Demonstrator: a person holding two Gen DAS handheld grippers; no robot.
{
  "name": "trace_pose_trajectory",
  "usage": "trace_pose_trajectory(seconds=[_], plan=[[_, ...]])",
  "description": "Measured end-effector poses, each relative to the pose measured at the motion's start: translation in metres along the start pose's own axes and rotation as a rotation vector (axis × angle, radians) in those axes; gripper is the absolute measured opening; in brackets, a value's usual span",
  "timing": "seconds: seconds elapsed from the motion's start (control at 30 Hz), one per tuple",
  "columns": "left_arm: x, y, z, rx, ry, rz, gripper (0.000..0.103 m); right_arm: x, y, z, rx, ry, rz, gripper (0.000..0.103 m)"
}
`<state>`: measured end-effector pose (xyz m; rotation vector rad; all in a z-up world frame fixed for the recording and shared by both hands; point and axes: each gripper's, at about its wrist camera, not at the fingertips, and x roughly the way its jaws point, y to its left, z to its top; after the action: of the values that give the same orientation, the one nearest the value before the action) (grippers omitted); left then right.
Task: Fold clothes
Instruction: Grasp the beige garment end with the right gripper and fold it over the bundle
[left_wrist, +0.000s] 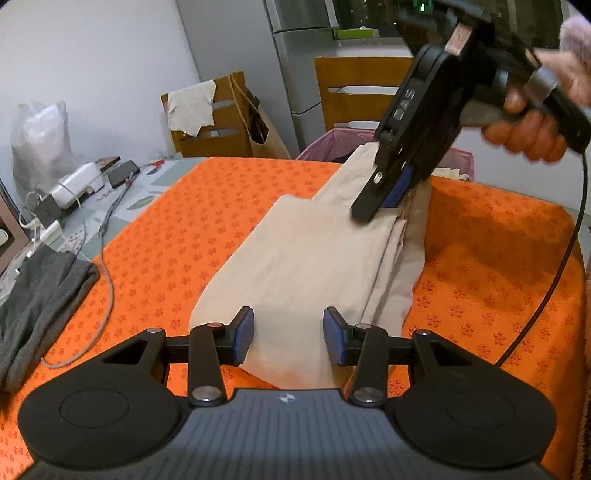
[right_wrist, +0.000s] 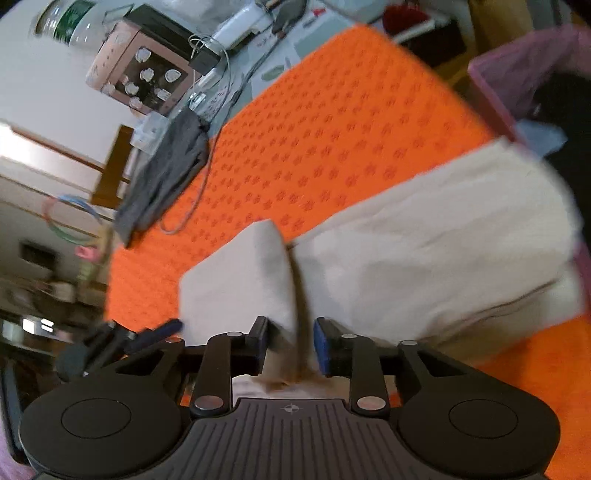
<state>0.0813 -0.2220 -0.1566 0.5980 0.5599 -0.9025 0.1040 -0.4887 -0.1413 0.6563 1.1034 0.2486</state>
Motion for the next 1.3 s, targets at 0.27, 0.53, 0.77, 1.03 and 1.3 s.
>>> trace_pose_trajectory(seconds=[0.27,0.53,0.77,1.03,1.3], plan=[[-0.018,0.003,-0.003,-0.077,-0.026,0.045,0.048,-0.009,0.053,-0.011,-0.298,-0.173,-0.134,0.01],[-0.03,0.023,-0.024,-0.064,0.049,0.086,0.049,0.034,0.045,-0.023,-0.377,-0.104,-0.217,0.01],[-0.003,0.017,-0.03,0.077,0.086,0.011,0.049,0.03,0.044,-0.023,-0.368,-0.102,-0.238,0.01],[0.005,0.019,-0.026,0.117,0.07,-0.013,0.049,0.031,0.043,-0.025,-0.368,-0.11,-0.233,0.011],[-0.017,0.017,0.016,0.045,-0.073,-0.008,0.049,0.029,0.036,-0.025,-0.347,-0.116,-0.205,0.011]])
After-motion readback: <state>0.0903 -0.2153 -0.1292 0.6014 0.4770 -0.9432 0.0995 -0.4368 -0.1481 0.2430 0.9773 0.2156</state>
